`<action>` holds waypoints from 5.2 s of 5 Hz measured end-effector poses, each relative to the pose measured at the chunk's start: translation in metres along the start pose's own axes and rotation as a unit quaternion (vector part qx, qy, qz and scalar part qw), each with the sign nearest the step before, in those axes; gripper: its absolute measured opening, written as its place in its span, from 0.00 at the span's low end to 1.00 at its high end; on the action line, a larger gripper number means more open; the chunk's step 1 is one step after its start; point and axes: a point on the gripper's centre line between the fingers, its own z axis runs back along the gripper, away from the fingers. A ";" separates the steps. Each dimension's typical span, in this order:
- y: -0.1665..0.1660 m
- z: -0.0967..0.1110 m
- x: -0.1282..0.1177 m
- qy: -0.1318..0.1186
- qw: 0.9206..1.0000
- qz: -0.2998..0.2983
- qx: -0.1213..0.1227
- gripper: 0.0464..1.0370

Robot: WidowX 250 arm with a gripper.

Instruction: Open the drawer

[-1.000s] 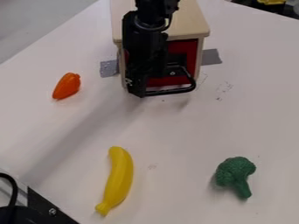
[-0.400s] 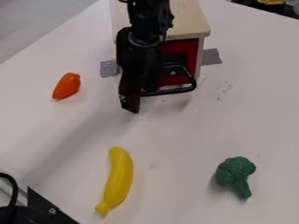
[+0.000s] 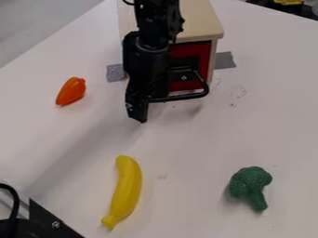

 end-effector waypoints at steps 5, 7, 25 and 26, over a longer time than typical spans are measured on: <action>0.042 -0.003 -0.029 -0.006 0.999 -0.034 -0.006 0.26; 0.052 -0.001 -0.036 -0.005 0.999 -0.046 -0.008 0.26; 0.034 0.139 -0.049 0.011 0.859 -0.512 -0.032 0.96; 0.034 0.139 -0.049 0.011 0.859 -0.511 -0.032 0.96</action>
